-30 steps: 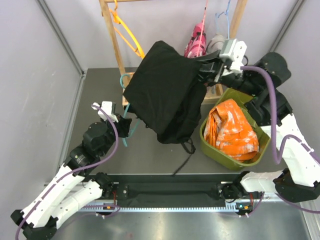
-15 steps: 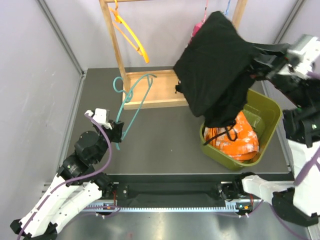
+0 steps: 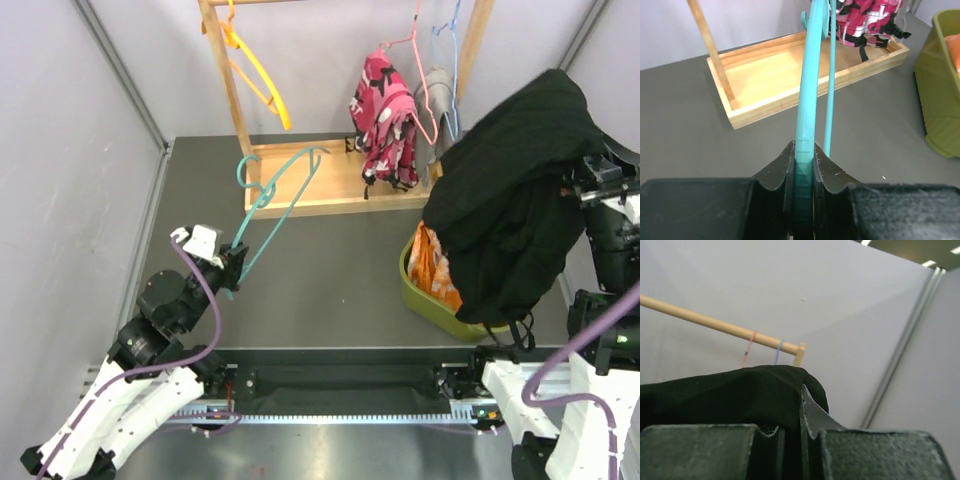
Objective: Remove the trousers from the hanger
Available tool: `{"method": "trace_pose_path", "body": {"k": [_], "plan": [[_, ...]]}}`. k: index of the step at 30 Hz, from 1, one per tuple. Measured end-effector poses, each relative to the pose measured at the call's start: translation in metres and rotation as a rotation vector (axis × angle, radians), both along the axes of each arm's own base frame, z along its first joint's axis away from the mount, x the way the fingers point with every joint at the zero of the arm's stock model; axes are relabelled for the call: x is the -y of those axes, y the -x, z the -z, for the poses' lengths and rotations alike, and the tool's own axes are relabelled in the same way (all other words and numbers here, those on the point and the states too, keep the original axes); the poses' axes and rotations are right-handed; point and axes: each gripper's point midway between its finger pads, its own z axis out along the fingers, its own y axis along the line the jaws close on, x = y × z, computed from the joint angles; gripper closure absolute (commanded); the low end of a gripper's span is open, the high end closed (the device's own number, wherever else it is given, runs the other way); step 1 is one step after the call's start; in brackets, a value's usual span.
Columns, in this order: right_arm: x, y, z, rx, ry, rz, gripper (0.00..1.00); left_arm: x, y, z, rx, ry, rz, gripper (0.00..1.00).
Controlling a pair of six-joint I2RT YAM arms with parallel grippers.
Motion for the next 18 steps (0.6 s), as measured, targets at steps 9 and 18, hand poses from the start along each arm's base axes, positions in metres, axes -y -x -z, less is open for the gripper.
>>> {"method": "trace_pose_path", "body": {"k": [9,18], "plan": [[0.049,-0.056,0.081,-0.197,-0.151,0.211,1.00,0.014,0.000,-0.020,0.043,-0.004,0.072,1.00],[0.080,-0.121,0.229,-0.553,-0.379,0.301,1.00,0.022,0.000,-0.058,0.103,0.038,0.106,1.00]]}}
